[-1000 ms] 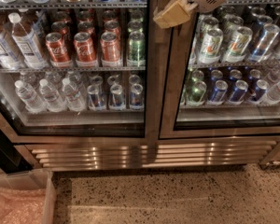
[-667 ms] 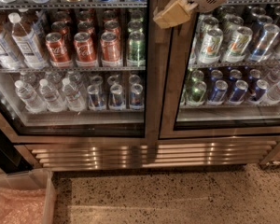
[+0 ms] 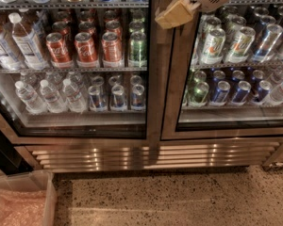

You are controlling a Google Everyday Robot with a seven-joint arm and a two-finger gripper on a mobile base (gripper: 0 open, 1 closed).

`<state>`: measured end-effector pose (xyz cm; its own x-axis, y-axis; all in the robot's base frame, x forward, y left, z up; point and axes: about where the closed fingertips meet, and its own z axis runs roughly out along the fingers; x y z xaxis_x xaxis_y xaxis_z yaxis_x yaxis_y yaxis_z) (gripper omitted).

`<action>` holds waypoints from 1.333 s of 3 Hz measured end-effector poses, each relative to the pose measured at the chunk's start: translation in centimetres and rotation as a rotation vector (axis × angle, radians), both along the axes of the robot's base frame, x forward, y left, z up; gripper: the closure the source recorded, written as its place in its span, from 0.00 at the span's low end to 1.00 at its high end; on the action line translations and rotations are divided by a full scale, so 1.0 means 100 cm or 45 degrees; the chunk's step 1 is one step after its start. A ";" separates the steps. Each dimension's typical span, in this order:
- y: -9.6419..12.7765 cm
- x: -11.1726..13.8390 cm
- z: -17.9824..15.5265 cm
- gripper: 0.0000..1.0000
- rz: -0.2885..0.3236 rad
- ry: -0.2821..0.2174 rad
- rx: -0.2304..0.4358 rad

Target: Open left fridge door

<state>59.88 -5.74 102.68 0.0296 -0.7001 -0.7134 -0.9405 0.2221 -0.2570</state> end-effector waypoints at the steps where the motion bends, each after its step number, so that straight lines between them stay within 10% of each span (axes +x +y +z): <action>1: -0.002 -0.017 -0.003 0.84 0.013 0.005 0.012; 4: 0.000 -0.019 0.000 1.00 0.019 0.006 0.016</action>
Offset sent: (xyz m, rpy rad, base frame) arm -0.2625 -0.0258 -0.0308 0.1312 0.0056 0.1590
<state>57.97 -5.79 102.70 0.0367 -0.6906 -0.7223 -0.9450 0.2112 -0.2499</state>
